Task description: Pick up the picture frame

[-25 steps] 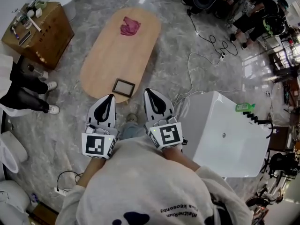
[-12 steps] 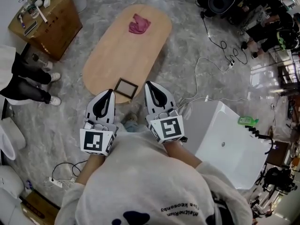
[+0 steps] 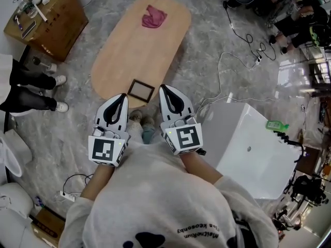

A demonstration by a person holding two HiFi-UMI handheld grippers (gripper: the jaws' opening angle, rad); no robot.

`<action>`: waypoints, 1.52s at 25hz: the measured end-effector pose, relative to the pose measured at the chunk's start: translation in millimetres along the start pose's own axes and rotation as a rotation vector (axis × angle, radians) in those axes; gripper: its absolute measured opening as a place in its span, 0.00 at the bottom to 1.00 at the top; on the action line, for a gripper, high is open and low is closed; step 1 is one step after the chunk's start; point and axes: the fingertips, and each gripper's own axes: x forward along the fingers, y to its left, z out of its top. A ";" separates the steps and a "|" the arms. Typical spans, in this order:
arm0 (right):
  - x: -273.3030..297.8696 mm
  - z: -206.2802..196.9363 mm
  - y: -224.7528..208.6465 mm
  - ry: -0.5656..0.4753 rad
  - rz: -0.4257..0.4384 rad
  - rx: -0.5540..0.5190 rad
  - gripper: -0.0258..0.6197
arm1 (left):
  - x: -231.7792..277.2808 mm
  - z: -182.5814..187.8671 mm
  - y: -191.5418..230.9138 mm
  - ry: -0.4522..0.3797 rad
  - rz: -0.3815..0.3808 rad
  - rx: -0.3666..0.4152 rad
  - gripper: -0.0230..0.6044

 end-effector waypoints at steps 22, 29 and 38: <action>41.8 -57.7 -17.3 0.093 -0.070 0.036 0.05 | 62.4 -44.9 22.7 0.085 -0.164 0.036 0.05; 50.0 -77.6 -25.3 0.106 -0.071 0.032 0.05 | 75.5 -60.7 26.8 0.098 -0.192 0.041 0.05; 57.2 -99.9 -40.6 0.105 -0.107 0.062 0.05 | 89.4 -86.2 34.1 0.117 -0.204 0.070 0.05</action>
